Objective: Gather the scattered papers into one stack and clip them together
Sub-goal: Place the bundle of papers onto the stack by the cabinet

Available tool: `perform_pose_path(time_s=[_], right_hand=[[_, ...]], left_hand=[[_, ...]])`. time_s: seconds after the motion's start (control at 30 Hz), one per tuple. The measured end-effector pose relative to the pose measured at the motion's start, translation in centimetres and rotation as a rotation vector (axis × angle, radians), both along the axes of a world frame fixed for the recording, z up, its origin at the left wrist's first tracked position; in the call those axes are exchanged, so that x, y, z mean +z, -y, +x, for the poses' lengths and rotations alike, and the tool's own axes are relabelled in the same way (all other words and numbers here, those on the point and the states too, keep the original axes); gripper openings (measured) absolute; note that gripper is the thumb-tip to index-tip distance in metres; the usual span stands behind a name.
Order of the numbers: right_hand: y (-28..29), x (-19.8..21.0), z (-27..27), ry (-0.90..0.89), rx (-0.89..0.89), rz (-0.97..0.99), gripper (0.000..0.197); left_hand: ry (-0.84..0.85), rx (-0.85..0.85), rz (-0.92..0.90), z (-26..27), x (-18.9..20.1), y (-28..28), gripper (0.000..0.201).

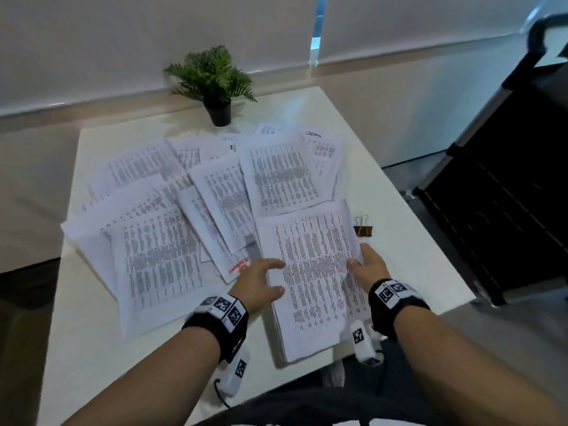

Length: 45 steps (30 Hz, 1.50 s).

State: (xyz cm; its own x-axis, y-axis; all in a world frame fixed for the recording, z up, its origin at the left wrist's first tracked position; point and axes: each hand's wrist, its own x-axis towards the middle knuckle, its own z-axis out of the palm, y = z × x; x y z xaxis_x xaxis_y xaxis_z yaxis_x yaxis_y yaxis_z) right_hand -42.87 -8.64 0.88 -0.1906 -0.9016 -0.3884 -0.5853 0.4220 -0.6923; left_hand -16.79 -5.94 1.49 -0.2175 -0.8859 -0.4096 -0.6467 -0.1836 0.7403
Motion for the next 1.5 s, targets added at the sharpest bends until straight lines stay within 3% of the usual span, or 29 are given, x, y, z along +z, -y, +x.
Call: perform_pose_path(time_s=[0.07,0.17,0.37,0.43,0.63,0.8,1.07,1.2,1.33,1.5], right_hand=[[-0.4,-0.4,-3.4,-0.057,0.069,0.126,0.028],[-0.8,-1.0,-8.4,-0.159,0.144,0.363,0.058],[0.7,-1.3,-14.6,-0.281,0.214,0.537,0.055],[2.0,-1.1,-15.8,-0.322,0.200,0.527,0.058],[5.6,-1.7,-18.4,-0.355,0.142,0.404,0.038],[7.9,-2.0,-19.2,-0.214,0.050,0.265,0.044],[10.1,-2.4,-19.5,-0.254,0.098,0.023,0.050],[10.7,-2.8,-18.5,-0.368,0.068,-0.004,0.064],[11.1,-2.1,-16.1,-0.541,0.113,-0.035,0.070],[12.2,-1.5,-9.0,-0.466,0.366,-0.179,0.039]], left_hand=[[-0.034,-0.027,0.150,-2.7,-0.5,0.3,0.052],[-0.072,-0.073,0.292,-6.5,-1.2,0.9,0.053],[-0.063,-0.116,0.406,-13.1,-2.6,1.9,0.059],[-0.052,-0.119,0.381,-15.0,-2.9,2.5,0.061],[0.040,-0.113,0.247,-19.2,-2.9,5.0,0.059],[0.066,-0.041,0.172,-21.1,-4.1,6.8,0.062],[0.159,0.025,0.083,-22.9,-5.0,8.8,0.064],[0.191,0.058,0.085,-22.5,-4.8,8.8,0.059],[0.107,0.139,0.057,-20.5,-3.5,8.9,0.042],[-0.024,0.457,0.060,-14.1,-1.9,9.0,0.026]])
